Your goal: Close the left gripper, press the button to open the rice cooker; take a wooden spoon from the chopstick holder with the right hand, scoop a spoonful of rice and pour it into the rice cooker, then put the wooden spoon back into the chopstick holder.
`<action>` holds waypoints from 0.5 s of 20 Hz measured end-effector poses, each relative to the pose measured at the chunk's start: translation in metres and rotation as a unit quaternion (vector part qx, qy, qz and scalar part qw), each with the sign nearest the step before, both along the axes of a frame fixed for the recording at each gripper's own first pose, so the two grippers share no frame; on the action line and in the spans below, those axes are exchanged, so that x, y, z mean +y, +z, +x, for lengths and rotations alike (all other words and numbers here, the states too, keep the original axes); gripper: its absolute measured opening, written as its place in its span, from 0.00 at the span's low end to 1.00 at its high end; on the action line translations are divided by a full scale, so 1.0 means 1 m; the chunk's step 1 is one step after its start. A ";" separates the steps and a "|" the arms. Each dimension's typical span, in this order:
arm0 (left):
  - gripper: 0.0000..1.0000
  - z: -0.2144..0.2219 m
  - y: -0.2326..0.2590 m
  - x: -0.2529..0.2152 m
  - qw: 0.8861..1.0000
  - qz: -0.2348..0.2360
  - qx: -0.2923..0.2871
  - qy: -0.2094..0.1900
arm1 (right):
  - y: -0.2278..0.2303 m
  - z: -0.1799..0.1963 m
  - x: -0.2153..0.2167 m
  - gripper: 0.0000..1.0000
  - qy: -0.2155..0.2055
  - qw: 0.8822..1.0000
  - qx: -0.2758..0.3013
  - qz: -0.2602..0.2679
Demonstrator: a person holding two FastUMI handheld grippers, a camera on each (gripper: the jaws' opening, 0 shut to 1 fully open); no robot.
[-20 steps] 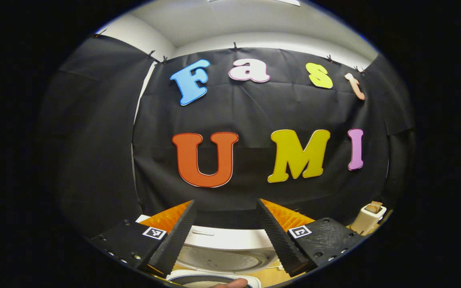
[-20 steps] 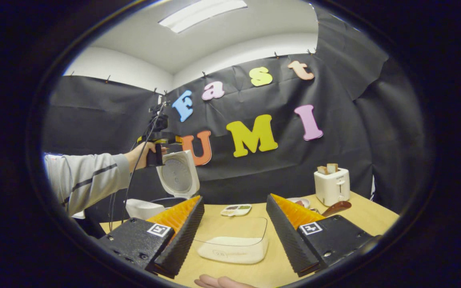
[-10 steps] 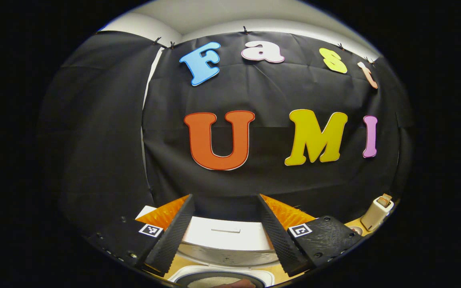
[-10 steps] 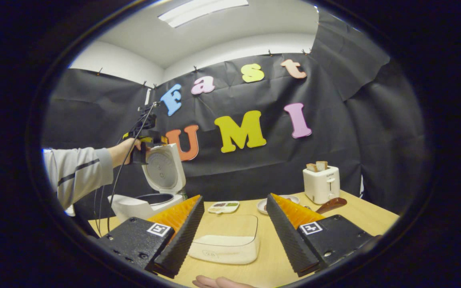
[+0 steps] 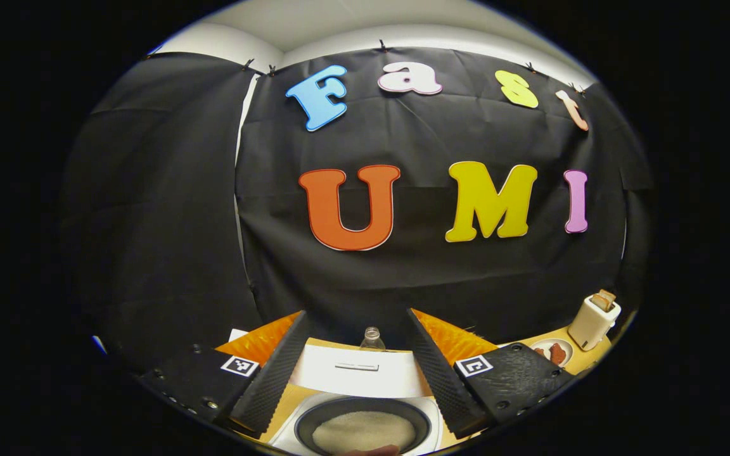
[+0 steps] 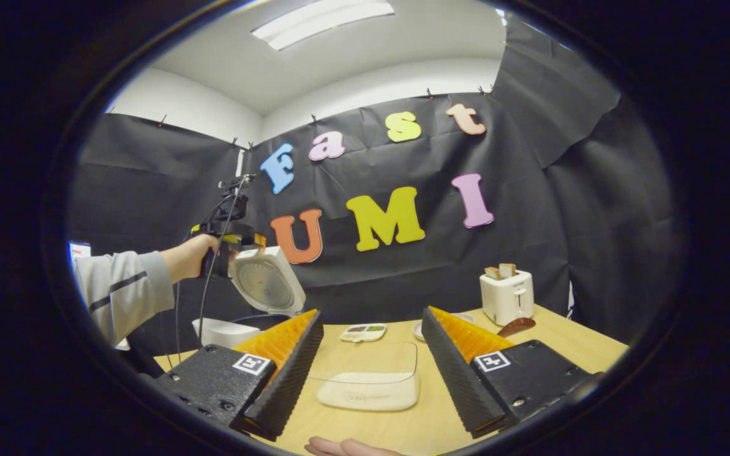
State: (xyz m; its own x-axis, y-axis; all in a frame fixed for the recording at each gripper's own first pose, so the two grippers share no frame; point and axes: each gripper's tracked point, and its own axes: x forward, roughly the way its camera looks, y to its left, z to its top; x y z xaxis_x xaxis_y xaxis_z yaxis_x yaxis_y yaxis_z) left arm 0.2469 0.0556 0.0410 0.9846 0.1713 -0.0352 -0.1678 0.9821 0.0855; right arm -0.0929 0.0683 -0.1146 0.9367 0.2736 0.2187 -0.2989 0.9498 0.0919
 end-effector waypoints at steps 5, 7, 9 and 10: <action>0.96 -0.027 -0.078 0.000 0.993 -0.005 0.115 -0.013 | 0.008 -0.035 0.011 1.00 0.009 1.000 -0.012 -0.014; 0.91 -0.042 -0.100 0.002 0.990 -0.010 0.139 -0.017 | 0.016 -0.048 0.013 1.00 0.011 1.000 -0.023 -0.014; 0.94 -0.058 -0.120 0.005 0.986 -0.017 0.168 -0.013 | 0.022 -0.059 0.019 1.00 0.015 0.999 -0.035 -0.016; 0.94 -0.065 -0.127 0.004 0.984 -0.011 0.175 -0.018 | 0.022 -0.062 0.021 1.00 0.016 0.999 -0.038 -0.020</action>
State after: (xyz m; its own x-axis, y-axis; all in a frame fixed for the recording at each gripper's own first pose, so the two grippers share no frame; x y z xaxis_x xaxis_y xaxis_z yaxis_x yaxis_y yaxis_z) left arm 0.1823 0.0592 -0.0863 0.9168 0.1317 -0.3770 -0.0964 0.9891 0.1111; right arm -0.1553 0.0895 -0.0921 0.9084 0.3132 0.2770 -0.3339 0.9421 0.0298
